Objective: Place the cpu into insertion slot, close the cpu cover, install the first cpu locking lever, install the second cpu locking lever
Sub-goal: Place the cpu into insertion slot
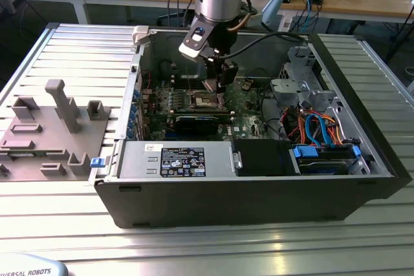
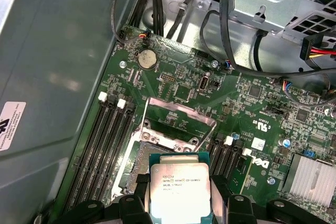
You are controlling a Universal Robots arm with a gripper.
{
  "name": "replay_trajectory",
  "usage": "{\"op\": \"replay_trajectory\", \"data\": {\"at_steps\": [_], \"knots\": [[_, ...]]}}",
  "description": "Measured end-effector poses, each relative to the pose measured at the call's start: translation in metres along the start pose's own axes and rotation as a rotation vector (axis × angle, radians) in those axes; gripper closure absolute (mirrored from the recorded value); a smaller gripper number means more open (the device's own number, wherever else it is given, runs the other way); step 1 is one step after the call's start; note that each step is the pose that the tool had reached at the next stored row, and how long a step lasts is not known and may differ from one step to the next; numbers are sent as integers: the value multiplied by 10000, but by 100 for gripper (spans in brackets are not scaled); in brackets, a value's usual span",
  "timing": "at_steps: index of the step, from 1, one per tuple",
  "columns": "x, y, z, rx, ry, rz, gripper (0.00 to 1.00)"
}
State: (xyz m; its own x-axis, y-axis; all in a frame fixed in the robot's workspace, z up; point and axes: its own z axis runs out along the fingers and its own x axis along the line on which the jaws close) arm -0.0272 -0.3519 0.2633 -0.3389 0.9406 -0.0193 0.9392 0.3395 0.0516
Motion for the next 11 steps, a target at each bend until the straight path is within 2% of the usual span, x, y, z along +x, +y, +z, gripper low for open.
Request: {"op": "replay_trajectory", "data": {"at_steps": [11], "knots": [[0, 0, 2, 3, -7, 144, 45]]}}
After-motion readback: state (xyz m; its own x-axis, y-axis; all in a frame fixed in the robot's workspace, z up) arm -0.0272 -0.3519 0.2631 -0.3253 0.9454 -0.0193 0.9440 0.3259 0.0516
